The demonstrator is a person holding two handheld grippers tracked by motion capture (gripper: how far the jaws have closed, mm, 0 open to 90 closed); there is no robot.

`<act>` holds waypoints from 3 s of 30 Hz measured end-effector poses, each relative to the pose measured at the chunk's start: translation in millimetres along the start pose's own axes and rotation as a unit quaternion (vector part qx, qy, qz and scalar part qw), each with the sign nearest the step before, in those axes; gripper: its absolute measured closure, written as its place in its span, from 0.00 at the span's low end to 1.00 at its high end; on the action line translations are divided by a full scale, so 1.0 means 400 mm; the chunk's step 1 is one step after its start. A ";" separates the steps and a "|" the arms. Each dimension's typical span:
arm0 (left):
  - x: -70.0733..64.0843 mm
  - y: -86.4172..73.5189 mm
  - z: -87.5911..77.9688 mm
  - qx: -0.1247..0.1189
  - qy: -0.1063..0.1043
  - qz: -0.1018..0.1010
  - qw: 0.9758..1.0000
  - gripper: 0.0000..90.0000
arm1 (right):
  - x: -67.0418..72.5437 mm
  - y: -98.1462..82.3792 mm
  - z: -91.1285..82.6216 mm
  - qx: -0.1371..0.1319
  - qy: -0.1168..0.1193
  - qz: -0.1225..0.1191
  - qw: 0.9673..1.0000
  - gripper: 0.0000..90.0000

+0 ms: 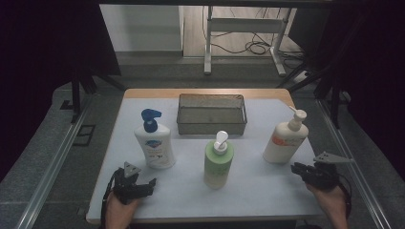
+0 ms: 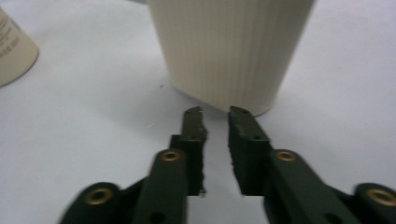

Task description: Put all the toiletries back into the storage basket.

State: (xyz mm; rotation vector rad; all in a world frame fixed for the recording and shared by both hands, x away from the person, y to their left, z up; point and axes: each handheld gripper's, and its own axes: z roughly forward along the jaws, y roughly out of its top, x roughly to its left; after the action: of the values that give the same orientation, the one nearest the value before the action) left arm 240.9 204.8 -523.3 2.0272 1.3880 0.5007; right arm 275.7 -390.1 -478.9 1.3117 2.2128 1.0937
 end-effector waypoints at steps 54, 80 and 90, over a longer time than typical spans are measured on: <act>0.000 -0.001 0.000 -0.001 0.001 0.001 1.000 0.14 | -0.130 0.080 0.099 0.020 0.012 0.025 0.999 0.99; -0.001 -0.001 0.000 0.000 0.001 0.001 1.000 0.14 | -0.026 0.045 0.085 0.030 0.046 -0.016 0.998 0.98; -0.001 -0.001 0.000 0.000 0.001 0.000 1.000 0.14 | 0.011 0.035 0.077 0.033 0.059 -0.032 0.997 0.98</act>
State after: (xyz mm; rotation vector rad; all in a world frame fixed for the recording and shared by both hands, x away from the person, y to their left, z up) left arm 240.7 204.6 -523.5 2.0274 1.3879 0.5031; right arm 300.6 -368.9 -487.7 1.2230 2.3791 1.1095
